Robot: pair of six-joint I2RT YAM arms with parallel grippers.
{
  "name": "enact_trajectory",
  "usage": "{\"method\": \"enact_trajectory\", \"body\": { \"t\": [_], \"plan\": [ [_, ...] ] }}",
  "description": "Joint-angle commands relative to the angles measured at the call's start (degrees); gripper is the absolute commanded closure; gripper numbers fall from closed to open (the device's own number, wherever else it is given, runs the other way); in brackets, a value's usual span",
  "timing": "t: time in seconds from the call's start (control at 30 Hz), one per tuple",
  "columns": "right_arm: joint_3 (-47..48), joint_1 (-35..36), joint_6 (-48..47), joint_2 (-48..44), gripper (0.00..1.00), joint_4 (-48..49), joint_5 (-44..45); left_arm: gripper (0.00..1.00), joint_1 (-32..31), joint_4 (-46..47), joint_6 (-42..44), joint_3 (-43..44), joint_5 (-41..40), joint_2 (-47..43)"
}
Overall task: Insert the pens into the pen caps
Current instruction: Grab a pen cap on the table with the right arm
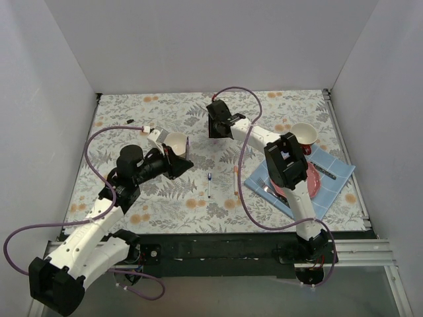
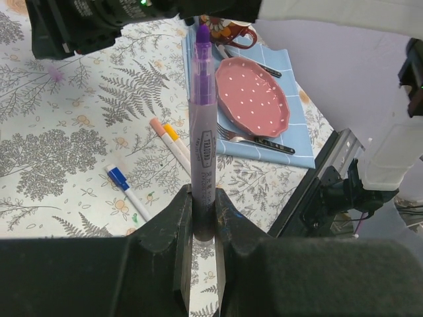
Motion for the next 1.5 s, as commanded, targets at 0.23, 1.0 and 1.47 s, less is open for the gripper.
{"method": "enact_trajectory", "body": {
  "t": [0.23,1.0,1.47],
  "plan": [
    [8.2,0.0,-3.4,8.1,0.57,-4.2,5.0,1.00,0.1,-0.6,2.6,-0.8,-3.4,-4.6],
    [-9.9,0.6,-6.0,-14.8,0.99,4.5,-3.7,1.00,0.1,-0.3,-2.3,1.7,4.0,2.3],
    [-50.1,0.4,17.0,-52.0,0.99,51.3,-16.8,1.00,-0.5,20.9,-18.5,-4.3,17.7,5.0]
  ]
}}
